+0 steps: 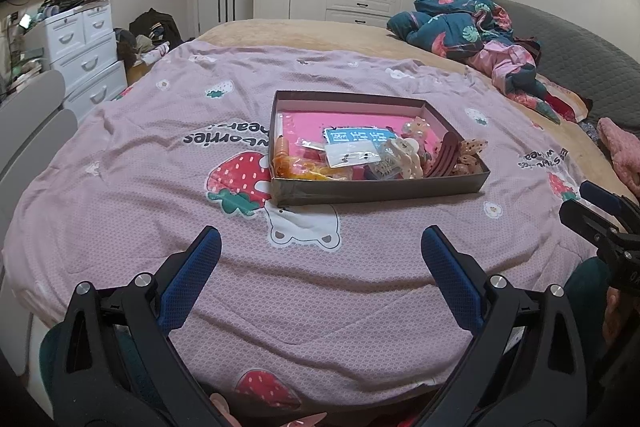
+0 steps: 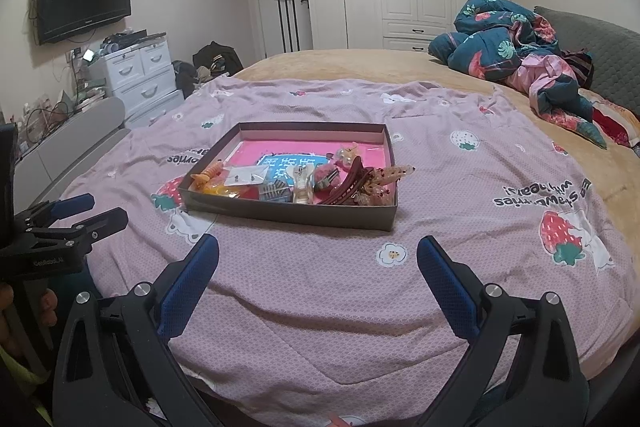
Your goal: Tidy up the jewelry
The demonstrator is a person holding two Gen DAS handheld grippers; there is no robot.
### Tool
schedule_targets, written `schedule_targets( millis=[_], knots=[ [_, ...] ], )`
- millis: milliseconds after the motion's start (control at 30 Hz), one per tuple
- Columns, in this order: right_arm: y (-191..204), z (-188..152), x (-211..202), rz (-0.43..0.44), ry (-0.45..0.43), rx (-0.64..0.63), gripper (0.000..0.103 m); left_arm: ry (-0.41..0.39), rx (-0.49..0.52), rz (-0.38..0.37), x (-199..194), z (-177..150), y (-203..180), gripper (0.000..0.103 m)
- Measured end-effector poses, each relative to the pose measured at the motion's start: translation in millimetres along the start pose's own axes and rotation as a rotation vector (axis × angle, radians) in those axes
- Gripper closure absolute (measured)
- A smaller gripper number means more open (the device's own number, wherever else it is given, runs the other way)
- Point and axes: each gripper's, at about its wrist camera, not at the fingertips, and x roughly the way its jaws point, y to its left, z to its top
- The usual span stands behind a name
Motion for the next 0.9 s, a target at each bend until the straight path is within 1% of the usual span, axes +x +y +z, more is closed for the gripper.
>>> schedule_targets(
  millis=[900],
  knots=[
    [-0.4, 0.1, 2.1, 0.003, 0.008, 0.004, 0.004, 0.005, 0.007, 0.006, -0.4, 0.6, -1.6, 0.009]
  ],
)
